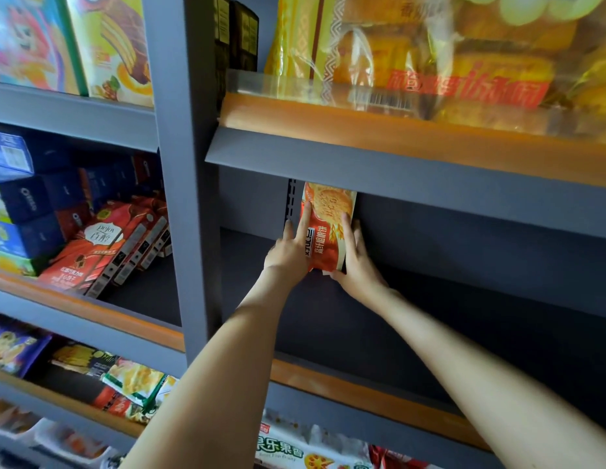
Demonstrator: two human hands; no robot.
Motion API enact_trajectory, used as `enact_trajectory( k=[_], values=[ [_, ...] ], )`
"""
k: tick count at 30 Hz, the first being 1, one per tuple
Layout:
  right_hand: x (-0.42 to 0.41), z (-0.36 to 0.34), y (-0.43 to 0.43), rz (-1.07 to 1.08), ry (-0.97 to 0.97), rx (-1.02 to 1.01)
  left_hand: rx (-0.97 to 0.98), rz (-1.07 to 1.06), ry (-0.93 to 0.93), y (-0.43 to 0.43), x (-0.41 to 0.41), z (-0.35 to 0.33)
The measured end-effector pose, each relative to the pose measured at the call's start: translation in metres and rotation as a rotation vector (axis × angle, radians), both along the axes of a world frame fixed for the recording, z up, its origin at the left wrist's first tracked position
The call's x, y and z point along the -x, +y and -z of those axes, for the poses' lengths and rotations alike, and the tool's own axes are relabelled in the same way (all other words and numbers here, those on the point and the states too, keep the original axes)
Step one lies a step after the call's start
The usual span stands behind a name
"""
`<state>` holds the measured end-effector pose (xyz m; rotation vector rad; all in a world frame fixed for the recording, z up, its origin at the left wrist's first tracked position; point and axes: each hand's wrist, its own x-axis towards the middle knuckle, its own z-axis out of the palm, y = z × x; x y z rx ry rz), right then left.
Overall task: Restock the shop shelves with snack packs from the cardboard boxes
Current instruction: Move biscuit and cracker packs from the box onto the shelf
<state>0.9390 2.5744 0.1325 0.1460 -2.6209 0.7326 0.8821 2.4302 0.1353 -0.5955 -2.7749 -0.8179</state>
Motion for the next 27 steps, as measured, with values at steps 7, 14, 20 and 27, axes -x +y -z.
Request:
enact_trajectory(
  k=[7,14,20,27],
  values=[
    [-0.022,0.0,-0.003,0.076,-0.162,0.038,0.133,-0.193,-0.15,0.01,-0.037,-0.002],
    [-0.073,-0.021,0.002,0.011,-0.468,-0.167,0.147,-0.191,-0.218,0.016,-0.097,-0.011],
    [-0.161,-0.033,0.024,-0.127,-0.316,-0.211,-0.005,-0.278,-0.057,0.034,-0.202,-0.01],
    [-0.266,0.003,0.024,-0.37,0.048,-0.073,-0.316,-0.435,0.108,0.047,-0.345,0.027]
  ],
)
